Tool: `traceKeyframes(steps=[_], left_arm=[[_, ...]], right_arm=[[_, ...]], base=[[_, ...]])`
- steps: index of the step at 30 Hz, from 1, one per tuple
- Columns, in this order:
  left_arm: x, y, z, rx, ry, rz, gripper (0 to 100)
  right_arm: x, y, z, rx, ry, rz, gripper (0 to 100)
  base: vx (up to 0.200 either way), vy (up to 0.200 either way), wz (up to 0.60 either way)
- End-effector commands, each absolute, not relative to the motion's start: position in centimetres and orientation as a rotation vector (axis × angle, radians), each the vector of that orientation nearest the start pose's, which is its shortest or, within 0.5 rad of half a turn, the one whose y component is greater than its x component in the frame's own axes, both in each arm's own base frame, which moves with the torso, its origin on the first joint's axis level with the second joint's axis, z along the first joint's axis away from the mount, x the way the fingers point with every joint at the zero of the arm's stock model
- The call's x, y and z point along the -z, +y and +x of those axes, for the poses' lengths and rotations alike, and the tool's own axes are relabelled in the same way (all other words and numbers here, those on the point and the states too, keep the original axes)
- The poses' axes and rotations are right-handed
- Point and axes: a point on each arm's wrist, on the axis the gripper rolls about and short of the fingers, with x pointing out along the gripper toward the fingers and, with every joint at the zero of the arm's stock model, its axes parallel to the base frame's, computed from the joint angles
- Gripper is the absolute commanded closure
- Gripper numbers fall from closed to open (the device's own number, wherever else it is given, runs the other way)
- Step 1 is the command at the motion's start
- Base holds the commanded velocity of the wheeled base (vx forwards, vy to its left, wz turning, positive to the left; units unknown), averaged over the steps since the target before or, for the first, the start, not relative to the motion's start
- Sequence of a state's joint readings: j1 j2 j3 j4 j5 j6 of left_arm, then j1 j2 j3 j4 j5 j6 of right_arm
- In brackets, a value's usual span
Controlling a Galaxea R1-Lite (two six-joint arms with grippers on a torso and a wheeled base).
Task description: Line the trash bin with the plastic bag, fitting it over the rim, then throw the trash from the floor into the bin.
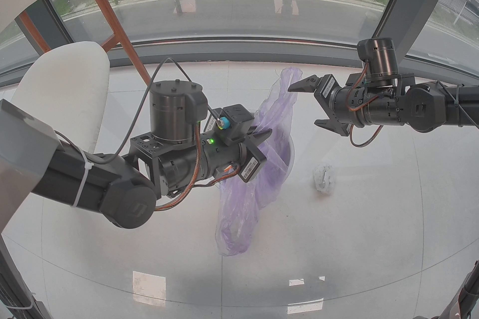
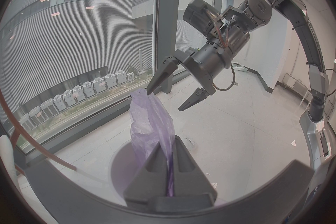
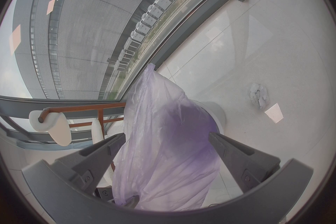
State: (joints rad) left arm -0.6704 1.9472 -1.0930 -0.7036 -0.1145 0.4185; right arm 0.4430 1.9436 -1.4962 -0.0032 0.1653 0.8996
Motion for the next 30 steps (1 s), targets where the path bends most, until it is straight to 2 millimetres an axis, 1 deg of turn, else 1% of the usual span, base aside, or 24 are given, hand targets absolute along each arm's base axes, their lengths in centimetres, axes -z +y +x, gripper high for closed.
traceKeyframes(steps=[1,7,18,23,25,30], left_arm=[[-18.1,-24.1,29.8,0.806,-0.018,0.439,100],[-18.1,-24.3,29.7,0.812,-0.018,0.439,100],[-18.0,-24.3,29.8,0.789,-0.009,0.429,100],[-18.1,-24.3,29.9,0.786,-0.022,0.412,100],[-18.1,-24.3,29.9,0.786,-0.022,0.412,100],[-18.1,-24.3,29.9,0.787,-0.021,0.410,100]], right_arm=[[-22.7,17.3,35.9,-0.348,0.684,0.793,0],[-22.6,17.4,36.5,-0.344,0.683,0.793,0],[-22.0,17.6,36.2,-0.307,0.734,0.775,0],[-21.9,18.5,35.8,-0.329,0.746,0.767,0],[-21.9,18.5,35.8,-0.328,0.747,0.767,0],[-21.5,19.6,35.2,-0.346,0.769,0.757,0]], base=[[0.000,0.000,0.00],[0.000,0.000,0.00],[0.000,0.000,0.00],[0.000,0.000,0.00],[0.000,0.000,0.00],[0.000,0.000,0.00]])
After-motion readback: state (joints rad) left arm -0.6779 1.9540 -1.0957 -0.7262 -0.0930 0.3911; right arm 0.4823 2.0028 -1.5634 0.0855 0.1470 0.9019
